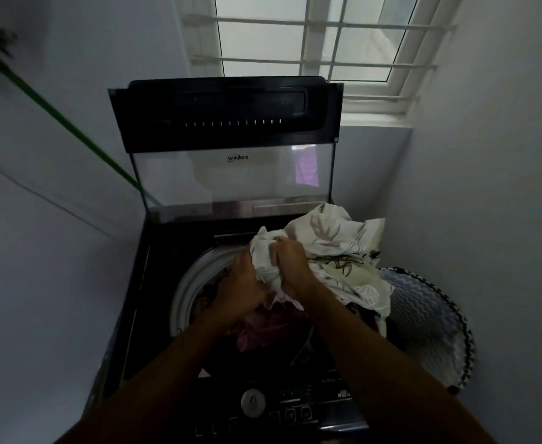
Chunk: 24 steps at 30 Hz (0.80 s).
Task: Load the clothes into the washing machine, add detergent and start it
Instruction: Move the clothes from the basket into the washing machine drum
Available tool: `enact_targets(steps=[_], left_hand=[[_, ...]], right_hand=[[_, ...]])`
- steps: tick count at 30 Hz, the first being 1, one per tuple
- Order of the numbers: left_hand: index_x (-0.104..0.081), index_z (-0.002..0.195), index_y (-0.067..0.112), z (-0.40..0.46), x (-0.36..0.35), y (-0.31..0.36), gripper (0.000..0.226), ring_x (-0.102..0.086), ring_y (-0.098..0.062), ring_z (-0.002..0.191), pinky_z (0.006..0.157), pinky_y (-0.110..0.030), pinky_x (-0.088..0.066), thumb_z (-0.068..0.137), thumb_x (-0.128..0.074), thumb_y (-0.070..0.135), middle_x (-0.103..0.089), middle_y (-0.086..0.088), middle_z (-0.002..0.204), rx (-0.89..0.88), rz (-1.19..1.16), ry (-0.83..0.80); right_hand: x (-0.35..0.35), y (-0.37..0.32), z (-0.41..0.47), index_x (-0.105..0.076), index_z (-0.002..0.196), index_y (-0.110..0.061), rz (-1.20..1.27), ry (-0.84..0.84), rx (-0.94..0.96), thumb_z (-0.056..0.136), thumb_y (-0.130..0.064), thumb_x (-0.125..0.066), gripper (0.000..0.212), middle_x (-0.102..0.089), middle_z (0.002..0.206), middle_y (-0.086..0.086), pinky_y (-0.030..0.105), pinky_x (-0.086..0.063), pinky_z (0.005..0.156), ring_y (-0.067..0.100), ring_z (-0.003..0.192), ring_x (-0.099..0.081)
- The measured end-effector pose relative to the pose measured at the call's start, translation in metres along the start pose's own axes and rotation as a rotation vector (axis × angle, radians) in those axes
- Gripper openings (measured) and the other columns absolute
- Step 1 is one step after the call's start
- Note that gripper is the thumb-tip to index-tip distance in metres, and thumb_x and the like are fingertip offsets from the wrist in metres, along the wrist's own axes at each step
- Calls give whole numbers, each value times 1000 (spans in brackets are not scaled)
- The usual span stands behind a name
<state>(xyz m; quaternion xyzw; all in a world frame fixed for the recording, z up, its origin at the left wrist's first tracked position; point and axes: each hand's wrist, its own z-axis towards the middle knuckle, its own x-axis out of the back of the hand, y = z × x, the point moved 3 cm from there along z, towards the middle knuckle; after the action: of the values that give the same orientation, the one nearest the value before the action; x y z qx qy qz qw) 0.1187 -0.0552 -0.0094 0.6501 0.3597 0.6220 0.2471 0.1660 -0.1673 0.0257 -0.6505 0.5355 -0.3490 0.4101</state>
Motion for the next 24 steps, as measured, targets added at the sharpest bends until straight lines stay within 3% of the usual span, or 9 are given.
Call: enact_targets(steps=[2, 5, 10, 12, 14, 16, 19, 22, 24], left_hand=[[-47, 132, 8, 0, -7, -14, 73, -58, -30, 112, 99, -41, -46, 84, -54, 62, -55, -8, 119, 27, 123, -80], [-51, 131, 13, -2, -8, -29, 77, -64, -14, 100, 89, -33, -53, 76, -40, 65, -64, 0, 112, -3, 191, -188], [-61, 120, 14, -4, -2, -26, 49, -63, -18, 105, 93, -39, -52, 88, -45, 48, -68, -4, 113, -51, 174, -157], [-61, 116, 23, -4, -3, -17, 34, -61, -17, 106, 93, -36, -51, 86, -54, 37, -65, -1, 113, -85, 204, -179], [-59, 120, 26, -3, -7, -16, 42, -55, -13, 109, 94, -32, -46, 80, -61, 39, -59, 1, 117, -100, 209, -220], [-60, 119, 28, 3, -12, -24, 50, -55, -13, 106, 92, -31, -47, 74, -62, 51, -58, 1, 115, -115, 225, -220], [-63, 115, 28, 11, -20, -31, 48, -59, -20, 103, 90, -32, -48, 74, -58, 52, -61, -3, 108, -113, 209, -168], [-61, 123, 15, 10, -16, 2, 47, -54, -23, 106, 89, -34, -44, 81, -69, 36, -57, -10, 115, -201, 170, -90], [-56, 129, 14, 15, -17, 23, 55, -54, -20, 105, 84, -29, -43, 79, -77, 26, -52, -7, 119, -226, 89, -84]], right_hand=[[-4, 18, 1, -54, 69, -17, -52, -58, -36, 83, -8, -49, 18, -52, 66, -2, 26, -45, 56, 6, 53, -51], [-7, 42, 4, -56, 72, -15, -95, -113, -100, 81, -5, -51, 14, -53, 67, 0, 25, -46, 56, 6, 53, -52], [-5, 73, 14, -64, 87, -16, -112, -140, -168, 76, -12, -60, 12, -62, 84, 5, 41, -52, 83, 21, 79, -59], [-4, 74, 13, -63, 90, -18, -136, -131, -195, 77, -18, -61, 13, -62, 84, 4, 41, -55, 77, 21, 74, -58], [-3, 68, 8, -61, 87, -19, -133, -122, -217, 79, -20, -59, 9, -59, 79, 1, 29, -49, 63, 15, 64, -56], [-3, 61, 3, -59, 84, -22, -122, -122, -226, 83, -17, -56, 6, -58, 76, 0, 25, -46, 60, 11, 59, -55], [2, 48, -1, -58, 80, -23, -253, -126, -181, 86, -17, -54, 9, -60, 71, 0, 28, -51, 63, 11, 53, -58], [15, 25, 1, -64, 81, -12, -525, -130, 6, 87, -15, -58, 9, -66, 78, 10, 39, -55, 76, 23, 68, -62], [29, 6, 4, -68, 75, -5, -648, -11, 151, 86, -14, -60, 16, -67, 73, 16, 37, -54, 68, 24, 68, -63]])
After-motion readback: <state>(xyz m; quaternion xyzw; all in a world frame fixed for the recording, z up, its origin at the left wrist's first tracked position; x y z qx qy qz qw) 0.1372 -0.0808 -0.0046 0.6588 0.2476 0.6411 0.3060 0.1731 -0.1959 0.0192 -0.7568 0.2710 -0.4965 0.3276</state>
